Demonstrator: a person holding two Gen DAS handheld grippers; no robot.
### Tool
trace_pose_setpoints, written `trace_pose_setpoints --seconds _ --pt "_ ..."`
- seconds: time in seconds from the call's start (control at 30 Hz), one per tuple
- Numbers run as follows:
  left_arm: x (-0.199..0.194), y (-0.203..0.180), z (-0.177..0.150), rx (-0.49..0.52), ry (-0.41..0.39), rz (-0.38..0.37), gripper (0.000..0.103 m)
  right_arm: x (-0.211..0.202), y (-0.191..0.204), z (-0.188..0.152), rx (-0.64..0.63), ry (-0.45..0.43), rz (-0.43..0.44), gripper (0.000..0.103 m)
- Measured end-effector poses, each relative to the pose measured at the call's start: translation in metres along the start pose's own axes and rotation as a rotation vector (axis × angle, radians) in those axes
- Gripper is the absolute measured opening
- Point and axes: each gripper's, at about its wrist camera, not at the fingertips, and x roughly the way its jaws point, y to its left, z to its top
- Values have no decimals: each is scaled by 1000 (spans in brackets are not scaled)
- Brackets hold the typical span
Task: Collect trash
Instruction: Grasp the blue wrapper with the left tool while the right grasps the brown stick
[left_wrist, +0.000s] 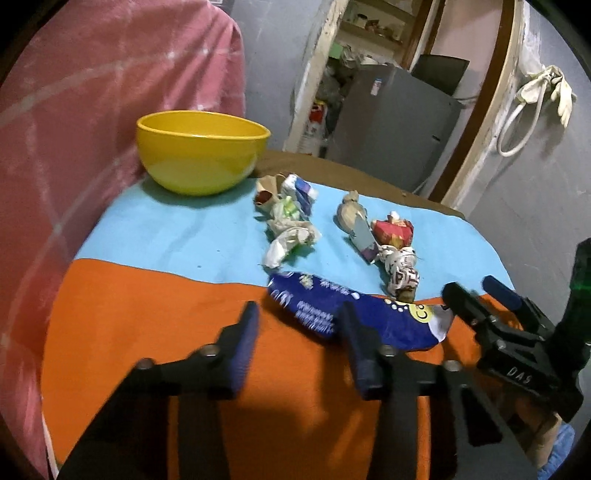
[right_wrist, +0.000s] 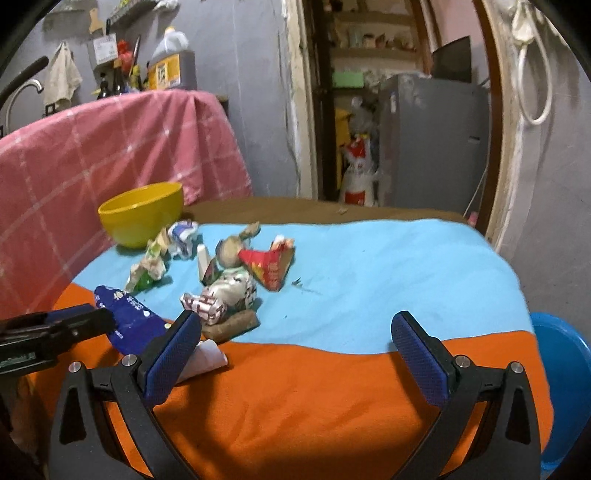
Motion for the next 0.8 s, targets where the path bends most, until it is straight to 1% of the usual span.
trace_pose_setpoints --seconds 0.07,0.1,0.17,0.2,0.23,0.37,0.4,0.57,0.63,0.7,0.8 --pt "1 -1 3 8 -7 -3 21 6 4 1 -18 26 22 101" --pt "1 -1 4 11 -11 -4 17 8 7 1 -32 41 35 98" --pt "3 1 7 9 -13 -2 12 16 13 2 -58 74 52 92" --pt "4 1 7 7 -11 -4 11 20 16 2 -71 94 61 84" --pt "5 2 7 6 -8 -4 11 24 18 3 -78 109 68 79" --pt "6 1 6 15 -3 4 10 34 21 7 -76 156 119 70" --pt "7 0 6 19 0 6 10 37 22 8 -76 171 134 67" --pt "8 -2 5 30 7 11 10 43 26 9 -100 208 173 55" --pt "10 -3 6 33 7 12 10 44 28 9 -107 213 191 46" --pt "11 -4 6 36 7 12 10 44 29 8 -113 213 209 40" --pt "10 -4 6 38 3 7 9 42 29 6 -107 205 210 40"
